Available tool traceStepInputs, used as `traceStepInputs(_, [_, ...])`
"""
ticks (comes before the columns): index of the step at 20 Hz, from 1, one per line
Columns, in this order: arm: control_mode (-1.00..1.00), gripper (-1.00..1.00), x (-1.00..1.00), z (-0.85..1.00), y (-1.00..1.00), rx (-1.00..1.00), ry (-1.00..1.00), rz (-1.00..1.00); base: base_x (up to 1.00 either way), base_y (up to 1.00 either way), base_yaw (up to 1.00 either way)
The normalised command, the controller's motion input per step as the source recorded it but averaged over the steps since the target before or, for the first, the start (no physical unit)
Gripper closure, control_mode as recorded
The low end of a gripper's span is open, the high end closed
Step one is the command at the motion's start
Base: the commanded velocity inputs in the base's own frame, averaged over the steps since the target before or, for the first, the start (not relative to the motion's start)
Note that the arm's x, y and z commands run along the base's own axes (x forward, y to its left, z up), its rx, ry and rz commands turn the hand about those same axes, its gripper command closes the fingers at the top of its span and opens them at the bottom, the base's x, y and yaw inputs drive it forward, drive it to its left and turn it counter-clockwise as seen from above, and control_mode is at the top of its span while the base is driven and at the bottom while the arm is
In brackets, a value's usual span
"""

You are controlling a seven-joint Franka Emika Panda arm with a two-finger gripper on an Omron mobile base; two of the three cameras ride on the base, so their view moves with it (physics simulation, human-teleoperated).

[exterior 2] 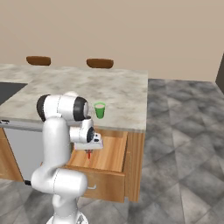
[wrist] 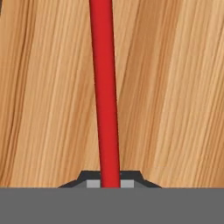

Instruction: Pick up the straw from the right drawer and put it inside the smoothie cup.

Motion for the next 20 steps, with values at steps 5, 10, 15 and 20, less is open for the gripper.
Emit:
traceStepInputs(5, [-1.00, 1.00, -0.15, 1.00, 0.01, 0.00, -0.21, 0.00, 0.00, 0.00, 0.00])
traceStepInputs(10, [-1.00, 1.00, -0.07, 1.00, 0.00, 0.00, -0.10, -0.02, 0.00, 0.00, 0.00])
traceStepInputs(15, [-1.00, 1.00, 0.00, 1.00, 0.00, 0.00, -0.03, 0.00, 0.00, 0.00, 0.00])
traceStepInputs(20, [-1.00, 1.00, -0.02, 1.00, 0.11, 0.00, -0.03, -0.04, 0.00, 0.00, 0.00])
